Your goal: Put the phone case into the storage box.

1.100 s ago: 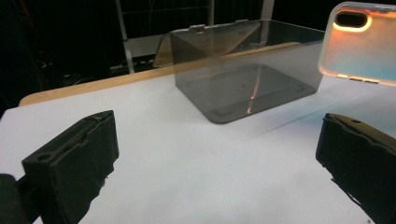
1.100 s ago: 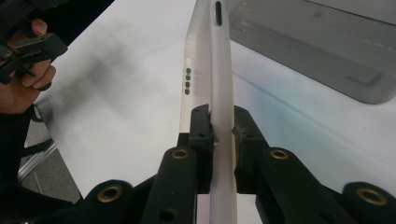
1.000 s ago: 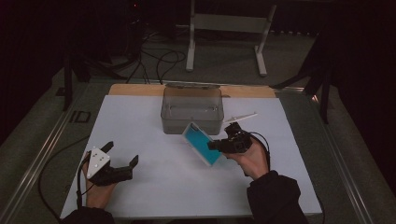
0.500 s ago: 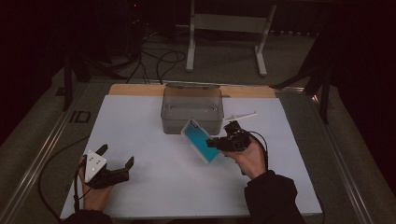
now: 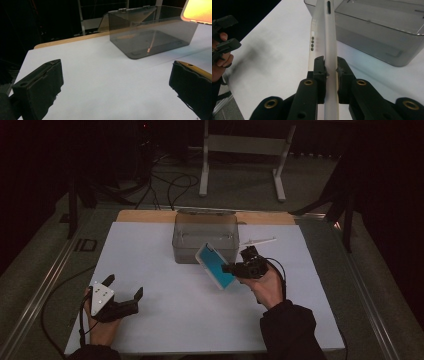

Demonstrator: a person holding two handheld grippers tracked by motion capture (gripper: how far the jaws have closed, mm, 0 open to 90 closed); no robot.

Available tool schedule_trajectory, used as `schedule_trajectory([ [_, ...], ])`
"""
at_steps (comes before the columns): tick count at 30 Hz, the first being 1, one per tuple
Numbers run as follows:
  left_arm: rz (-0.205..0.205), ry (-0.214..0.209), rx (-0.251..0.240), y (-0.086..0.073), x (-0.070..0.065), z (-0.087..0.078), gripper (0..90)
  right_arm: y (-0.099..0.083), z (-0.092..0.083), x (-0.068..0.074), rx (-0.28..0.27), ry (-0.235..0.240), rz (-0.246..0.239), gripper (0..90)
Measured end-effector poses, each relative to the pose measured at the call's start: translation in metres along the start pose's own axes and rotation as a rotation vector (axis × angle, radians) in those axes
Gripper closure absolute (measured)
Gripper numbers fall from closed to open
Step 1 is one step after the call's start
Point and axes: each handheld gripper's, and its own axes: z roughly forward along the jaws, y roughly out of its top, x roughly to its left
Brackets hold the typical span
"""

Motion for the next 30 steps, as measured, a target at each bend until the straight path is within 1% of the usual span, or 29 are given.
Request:
schedule_trajectory([
  [8,0.001,-0.001,0.000,0.000,-0.001,0.000,0.1,0.003,-0.002,-0.005,-0.019,-0.006,0.018,81.3],
  [14,-0.002,0.000,-0.003,0.000,-0.001,0.000,0.1,0.008,-0.003,-0.007,-0.029,-0.021,0.029,81.3],
  [23,-0.003,0.000,-0.004,0.000,-0.002,0.000,0.1,0.016,-0.004,-0.008,-0.030,-0.041,0.031,81.3],
  [30,-0.004,-0.004,-0.006,0.000,-0.002,0.000,0.1,0.026,-0.004,-0.009,-0.034,-0.066,0.031,81.3],
])
